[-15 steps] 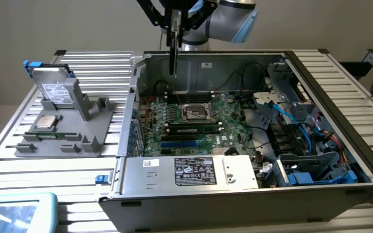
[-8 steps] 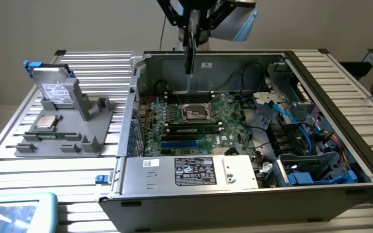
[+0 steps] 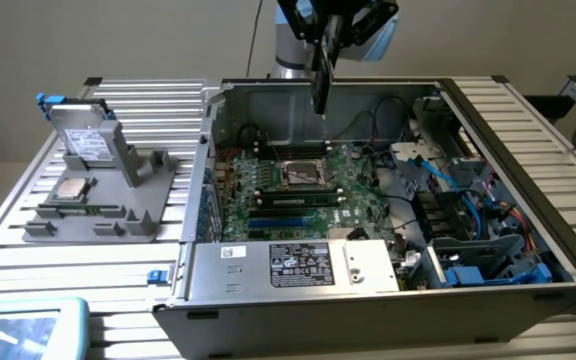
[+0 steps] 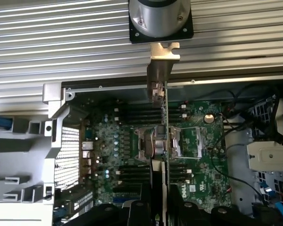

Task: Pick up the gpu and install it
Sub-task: 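Pick up the gpu and move the gpu toward the slot, then insert the gpu into the slot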

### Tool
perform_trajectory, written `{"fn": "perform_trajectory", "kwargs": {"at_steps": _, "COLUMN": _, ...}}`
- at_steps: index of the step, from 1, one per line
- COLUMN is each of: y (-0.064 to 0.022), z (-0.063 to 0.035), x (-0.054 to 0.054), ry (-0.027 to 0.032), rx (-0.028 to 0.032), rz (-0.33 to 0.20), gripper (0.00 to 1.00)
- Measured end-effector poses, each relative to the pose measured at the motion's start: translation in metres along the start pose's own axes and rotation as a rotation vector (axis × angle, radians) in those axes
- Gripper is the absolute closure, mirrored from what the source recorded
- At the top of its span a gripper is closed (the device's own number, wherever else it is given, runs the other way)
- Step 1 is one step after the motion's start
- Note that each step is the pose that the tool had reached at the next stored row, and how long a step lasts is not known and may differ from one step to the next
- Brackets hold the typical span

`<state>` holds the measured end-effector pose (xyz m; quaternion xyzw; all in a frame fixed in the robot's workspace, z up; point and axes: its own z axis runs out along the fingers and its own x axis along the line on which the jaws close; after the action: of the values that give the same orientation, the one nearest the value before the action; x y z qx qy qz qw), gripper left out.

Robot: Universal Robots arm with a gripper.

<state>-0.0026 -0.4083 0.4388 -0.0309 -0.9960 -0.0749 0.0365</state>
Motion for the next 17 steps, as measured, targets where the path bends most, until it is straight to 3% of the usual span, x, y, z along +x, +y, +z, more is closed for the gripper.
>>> {"fn": "perform_trajectory", "kwargs": {"at_steps": 17, "y": 0.0001, "z": -0.0002, "x": -0.0023, "ry": 0.0008, "rx": 0.0001, "rz": 0.0, "gripper": 0.73}}
